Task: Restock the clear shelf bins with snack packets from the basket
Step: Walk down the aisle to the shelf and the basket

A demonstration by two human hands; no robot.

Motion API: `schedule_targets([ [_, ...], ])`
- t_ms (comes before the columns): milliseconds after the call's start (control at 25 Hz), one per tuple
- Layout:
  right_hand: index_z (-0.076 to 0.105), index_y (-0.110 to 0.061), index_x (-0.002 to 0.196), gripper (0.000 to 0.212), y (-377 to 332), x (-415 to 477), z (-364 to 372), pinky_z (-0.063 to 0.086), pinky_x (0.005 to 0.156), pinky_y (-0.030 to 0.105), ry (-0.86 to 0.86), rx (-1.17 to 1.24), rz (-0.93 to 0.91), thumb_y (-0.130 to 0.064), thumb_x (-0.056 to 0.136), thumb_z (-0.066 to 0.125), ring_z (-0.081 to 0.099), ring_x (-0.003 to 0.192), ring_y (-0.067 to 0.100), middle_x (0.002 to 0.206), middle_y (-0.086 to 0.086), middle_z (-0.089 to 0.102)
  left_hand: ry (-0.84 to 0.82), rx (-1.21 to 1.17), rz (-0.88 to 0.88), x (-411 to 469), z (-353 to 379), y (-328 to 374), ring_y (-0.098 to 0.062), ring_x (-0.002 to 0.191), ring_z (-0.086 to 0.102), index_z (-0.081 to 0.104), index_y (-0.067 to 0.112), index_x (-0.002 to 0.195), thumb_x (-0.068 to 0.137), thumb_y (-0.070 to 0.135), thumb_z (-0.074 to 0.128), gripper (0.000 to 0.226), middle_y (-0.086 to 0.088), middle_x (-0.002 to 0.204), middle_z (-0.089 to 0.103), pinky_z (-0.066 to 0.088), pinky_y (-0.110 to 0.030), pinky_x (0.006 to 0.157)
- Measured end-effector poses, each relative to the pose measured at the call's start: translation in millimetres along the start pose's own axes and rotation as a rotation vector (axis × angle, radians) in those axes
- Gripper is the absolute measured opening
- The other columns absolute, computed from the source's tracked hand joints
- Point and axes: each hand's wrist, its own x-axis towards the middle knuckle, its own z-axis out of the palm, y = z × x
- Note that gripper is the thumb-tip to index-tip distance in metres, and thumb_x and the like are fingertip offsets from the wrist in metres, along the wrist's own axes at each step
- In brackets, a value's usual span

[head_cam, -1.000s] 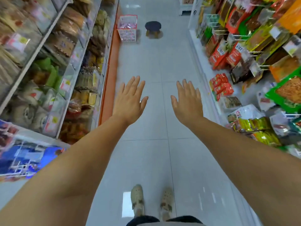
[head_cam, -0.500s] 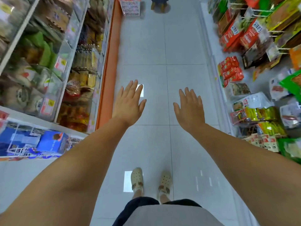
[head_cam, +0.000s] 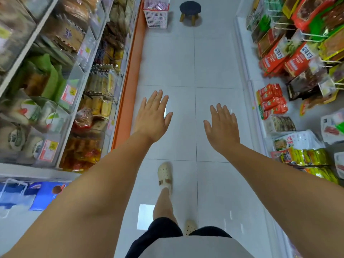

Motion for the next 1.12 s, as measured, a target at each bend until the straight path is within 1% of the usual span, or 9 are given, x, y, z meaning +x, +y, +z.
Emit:
schedule_targets([
  [80, 0.013, -0.015, 0.154, 0.058, -5, 46, -2, 0.003, 0.121, 0.043, 0.006, -0.012, 0.019, -0.04, 0.103, 0.025, 0.003, 0.149, 0.024, 0.162, 0.008, 0.009, 0.008, 0.001, 0.011, 48, 3, -20, -0.02, 0.149, 0.003, 0.017, 0.015, 0.153, 0.102, 0.044, 0.026, 0.06, -0.006, 0.161, 0.01, 0.005, -0.042, 0.121],
  [320, 0.011, -0.014, 0.154, 0.058, -30, 185, -16, 0.001, 0.121, 0.042, -0.011, -0.019, 0.094, -0.04, 0.103, 0.022, 0.002, 0.149, 0.024, 0.162, 0.008, 0.008, -0.035, -0.003, 0.077, 196, -1, -78, -0.021, 0.149, 0.004, 0.017, 0.015, 0.153, 0.102, 0.045, 0.026, 0.06, -0.006, 0.161, 0.011, 0.004, -0.043, 0.121],
  [480, 0.012, -0.015, 0.154, 0.058, -38, 268, -33, 0.0, 0.121, 0.042, 0.005, 0.003, 0.117, -0.04, 0.103, 0.023, 0.002, 0.149, 0.024, 0.162, 0.008, 0.008, -0.035, -0.011, 0.09, 284, -3, -104, -0.021, 0.149, 0.004, 0.018, 0.014, 0.152, 0.102, 0.044, 0.027, 0.06, -0.007, 0.161, 0.012, 0.004, -0.043, 0.121],
  [600, 0.012, -0.015, 0.154, 0.057, -35, 349, -41, -0.001, 0.121, 0.041, 0.011, 0.029, 0.122, -0.039, 0.103, 0.023, 0.001, 0.149, 0.023, 0.162, 0.007, 0.007, -0.03, -0.021, 0.083, 361, 6, -121, -0.021, 0.149, 0.003, 0.018, 0.014, 0.153, 0.102, 0.044, 0.028, 0.06, -0.007, 0.161, 0.011, 0.004, -0.042, 0.121],
  [800, 0.013, -0.014, 0.154, 0.057, -23, 506, -48, 0.001, 0.121, 0.042, 0.006, 0.022, 0.104, -0.039, 0.103, 0.023, 0.003, 0.149, 0.024, 0.162, 0.008, 0.009, -0.055, -0.013, 0.045, 514, 24, -142, -0.021, 0.149, 0.003, 0.017, 0.014, 0.153, 0.101, 0.043, 0.029, 0.06, -0.006, 0.161, 0.009, 0.003, -0.042, 0.121],
  [920, 0.013, -0.014, 0.153, 0.057, -10, 606, -72, 0.002, 0.121, 0.043, -0.024, 0.007, 0.081, -0.039, 0.103, 0.024, 0.003, 0.149, 0.025, 0.162, 0.009, 0.009, -0.072, -0.019, 0.05, 607, 21, -144, -0.02, 0.149, 0.003, 0.018, 0.015, 0.153, 0.101, 0.044, 0.029, 0.06, -0.006, 0.161, 0.009, 0.004, -0.042, 0.121],
  [1120, 0.014, -0.014, 0.153, 0.057, -10, 769, -104, 0.002, 0.12, 0.043, -0.006, 0.009, 0.04, -0.039, 0.103, 0.025, 0.005, 0.149, 0.025, 0.161, 0.009, 0.01, -0.058, -0.037, 0.022, 752, 18, -172, -0.019, 0.149, 0.001, 0.016, 0.016, 0.153, 0.101, 0.044, 0.028, 0.06, -0.005, 0.161, 0.009, 0.003, -0.041, 0.121],
])
